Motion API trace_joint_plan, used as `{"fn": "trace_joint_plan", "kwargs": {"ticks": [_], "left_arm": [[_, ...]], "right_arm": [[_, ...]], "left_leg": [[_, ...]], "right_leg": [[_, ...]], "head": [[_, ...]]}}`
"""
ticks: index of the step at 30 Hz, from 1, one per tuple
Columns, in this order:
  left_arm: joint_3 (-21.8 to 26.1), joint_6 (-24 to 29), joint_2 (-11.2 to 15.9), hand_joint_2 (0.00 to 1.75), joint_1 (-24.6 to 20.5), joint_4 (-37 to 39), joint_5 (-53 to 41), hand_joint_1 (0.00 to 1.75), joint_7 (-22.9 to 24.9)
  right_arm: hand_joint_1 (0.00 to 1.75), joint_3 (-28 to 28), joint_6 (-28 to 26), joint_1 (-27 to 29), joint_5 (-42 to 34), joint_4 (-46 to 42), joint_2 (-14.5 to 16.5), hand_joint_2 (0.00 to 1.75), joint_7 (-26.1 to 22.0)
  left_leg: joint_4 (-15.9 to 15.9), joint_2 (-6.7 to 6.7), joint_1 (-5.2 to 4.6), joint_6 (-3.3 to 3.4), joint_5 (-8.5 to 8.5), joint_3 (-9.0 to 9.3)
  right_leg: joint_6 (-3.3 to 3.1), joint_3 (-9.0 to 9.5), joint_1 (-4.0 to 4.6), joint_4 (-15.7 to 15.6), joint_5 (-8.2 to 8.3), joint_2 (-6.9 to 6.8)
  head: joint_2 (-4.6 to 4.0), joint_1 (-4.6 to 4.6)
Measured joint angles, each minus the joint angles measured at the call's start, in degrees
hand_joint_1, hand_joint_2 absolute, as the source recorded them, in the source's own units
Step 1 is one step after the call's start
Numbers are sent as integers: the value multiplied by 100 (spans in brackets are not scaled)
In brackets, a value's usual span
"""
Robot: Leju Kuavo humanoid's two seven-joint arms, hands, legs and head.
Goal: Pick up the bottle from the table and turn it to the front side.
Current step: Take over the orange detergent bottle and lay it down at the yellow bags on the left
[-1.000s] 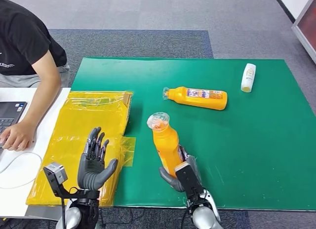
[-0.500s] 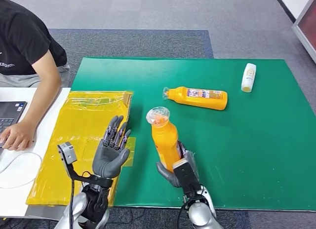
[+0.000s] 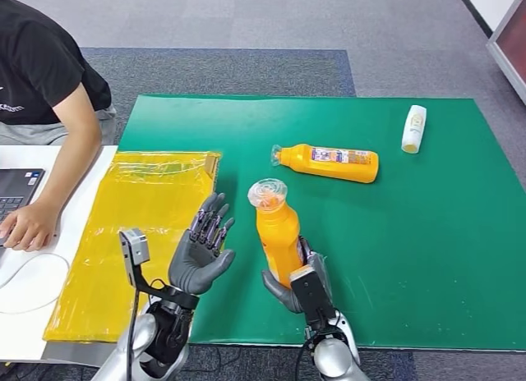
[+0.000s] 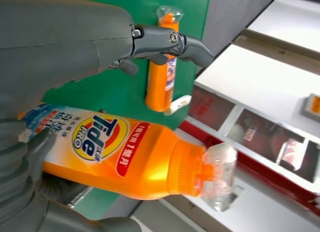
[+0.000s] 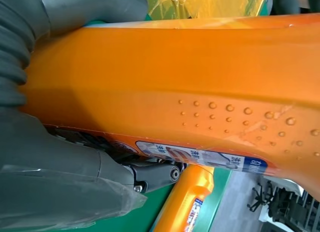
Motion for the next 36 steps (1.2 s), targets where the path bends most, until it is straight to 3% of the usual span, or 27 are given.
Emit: {"fn": "trace_joint_plan", "kwargs": {"ticks": [20,24,36], "left_arm": [[-516,-56,235,175,-432,308,-537,0,331],[-544,-31,252,0,-477,349,-539,0,328],[-608,91,246,0,-516,401,-560,0,307]], "right_arm": [[175,60,-31,-8,-66,26,-2,175,-97],[175,87,-34,-8,-67,32,-2,175,-105],[175,167,-51,-8,-225,155,-8,175,-257]], "left_leg": [[0,0,0,0,0,-1],[1,0,0,0,0,-1],[1,0,0,0,0,-2]], "right_leg": [[0,0,0,1,0,0],[0,-1,0,1,0,0],[0,-2,0,1,0,0]], "head": [[0,1],[0,0],[0,0]]}}
